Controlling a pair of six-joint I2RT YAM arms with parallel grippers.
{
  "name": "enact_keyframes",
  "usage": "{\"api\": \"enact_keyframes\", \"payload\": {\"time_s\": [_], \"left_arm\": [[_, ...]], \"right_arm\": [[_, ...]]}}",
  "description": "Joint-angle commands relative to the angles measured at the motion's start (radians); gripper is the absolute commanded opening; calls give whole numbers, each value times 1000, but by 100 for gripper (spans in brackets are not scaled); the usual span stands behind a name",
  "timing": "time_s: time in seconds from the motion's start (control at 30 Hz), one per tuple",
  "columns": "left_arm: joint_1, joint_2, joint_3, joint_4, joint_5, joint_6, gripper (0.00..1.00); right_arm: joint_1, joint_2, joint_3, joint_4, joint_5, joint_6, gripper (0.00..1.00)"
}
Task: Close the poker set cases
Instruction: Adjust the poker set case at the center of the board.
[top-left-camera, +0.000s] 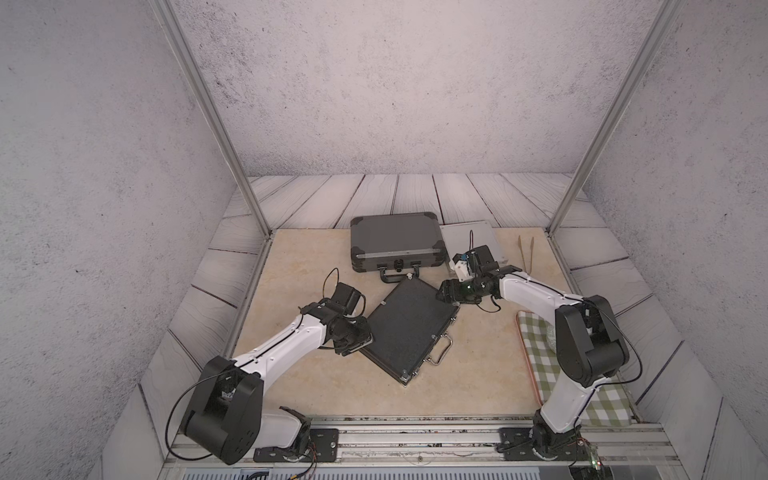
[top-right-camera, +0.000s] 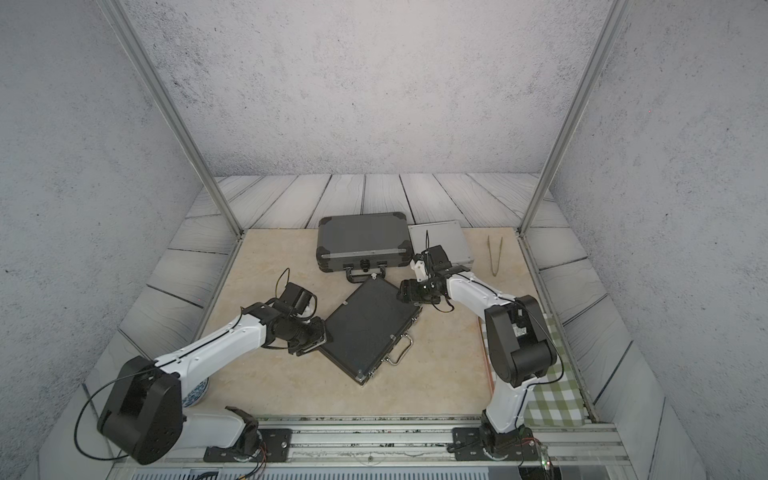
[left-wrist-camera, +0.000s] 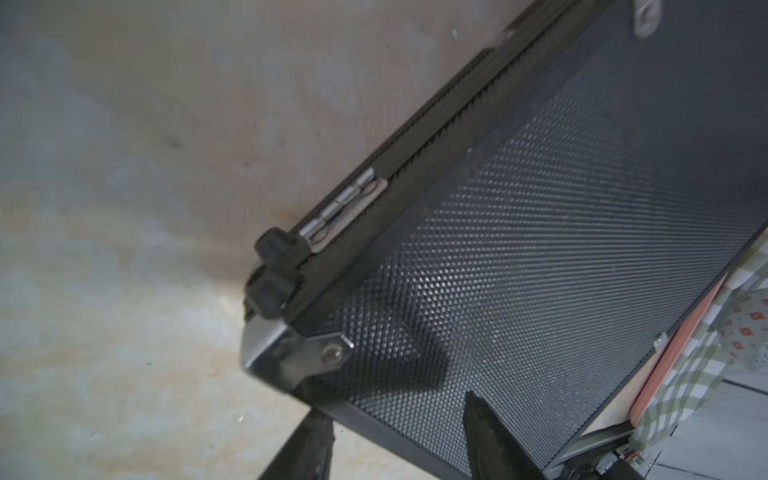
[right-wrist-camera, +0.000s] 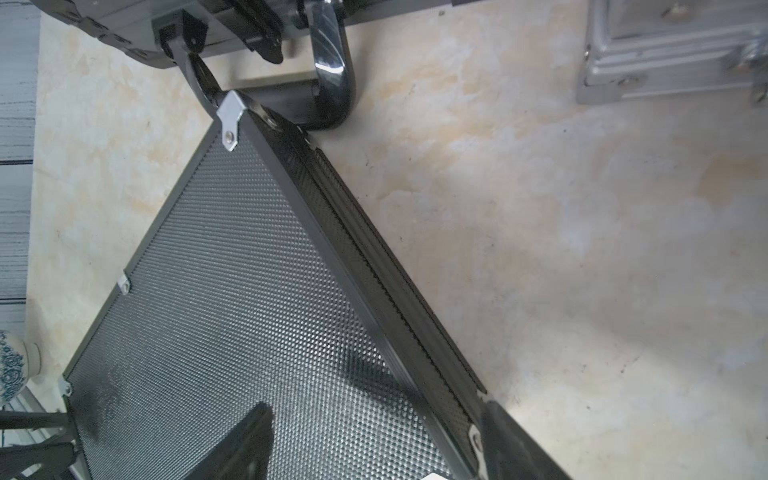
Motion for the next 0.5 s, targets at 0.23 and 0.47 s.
{"api": "enact_keyframes", "payload": {"time_s": [0.23, 0.47], "left_arm": [[-8, 71, 44, 48, -23, 25, 54], [-9, -22, 63, -26, -97, 104, 52]], "right_arm": [[-5, -64, -106, -18, 106, 95, 82], [-7, -207, -275, 98, 144, 288, 89]]}}
